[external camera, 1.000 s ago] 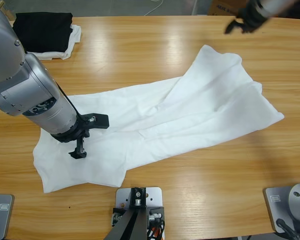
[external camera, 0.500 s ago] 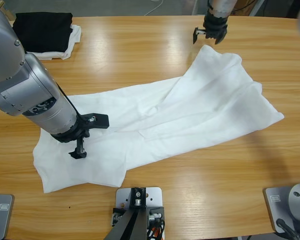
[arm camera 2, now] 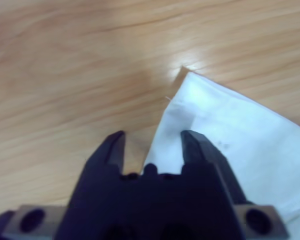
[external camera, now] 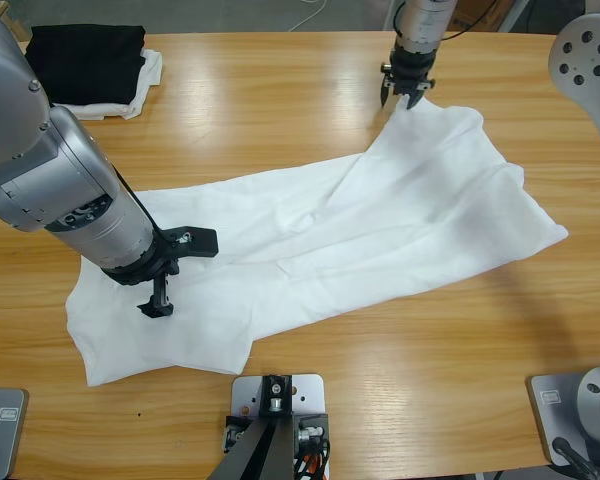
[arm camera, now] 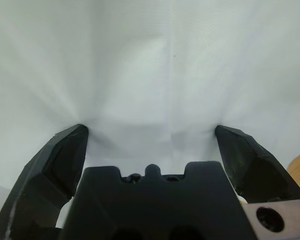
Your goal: Fold clothes
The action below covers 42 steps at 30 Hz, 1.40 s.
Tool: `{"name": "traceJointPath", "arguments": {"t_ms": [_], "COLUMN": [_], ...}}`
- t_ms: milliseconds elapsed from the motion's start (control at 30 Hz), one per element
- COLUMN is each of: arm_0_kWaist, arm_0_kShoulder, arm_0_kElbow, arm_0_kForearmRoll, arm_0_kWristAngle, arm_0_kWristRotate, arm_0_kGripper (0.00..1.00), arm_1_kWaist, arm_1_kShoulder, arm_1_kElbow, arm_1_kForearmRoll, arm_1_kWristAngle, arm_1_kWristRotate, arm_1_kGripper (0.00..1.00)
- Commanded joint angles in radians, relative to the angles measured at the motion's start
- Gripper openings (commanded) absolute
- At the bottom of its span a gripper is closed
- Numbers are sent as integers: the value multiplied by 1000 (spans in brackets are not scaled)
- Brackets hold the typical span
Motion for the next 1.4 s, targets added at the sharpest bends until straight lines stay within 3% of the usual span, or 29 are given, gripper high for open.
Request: {"name": "traceJointPath", "arguments": {"t_ms": [33,167,333,600,767,1067,1233,1400], "arm_0_kWaist": [8,8,8,8,8,8,8,8], "arm_0_kShoulder": [67,64,62,62,64,59,50,46], "arm_0_kElbow": [42,43,46,45,45,47,54,55], "arm_0_kForearmRoll": [4,5,4,4,2,1,1,1], "arm_0_kWristAngle": [-20,-20,-20,-20,-20,-22,-22,-30], "arm_0_kWristRotate": [-5,-5,-5,-5,-4,-5,-5,-5], "arm_0_kGripper": [950,950,950,950,950,950,950,950], "arm_1_kWaist": [-4,-4,-7,-9,-7,27,28,28], "arm_1_kShoulder": [108,108,110,77,-82,-335,-505,-644], "arm_1_kElbow": [-130,-130,-129,-120,-87,296,658,877], "arm_1_kForearmRoll": [98,98,99,100,101,73,-103,-207], "arm_1_kWristAngle": [-89,-100,-88,-114,-173,-214,-207,-190], "arm_1_kWristRotate": [7,9,5,-42,-61,32,61,81], "arm_1_kGripper": [316,306,8,0,0,0,0,0]}}
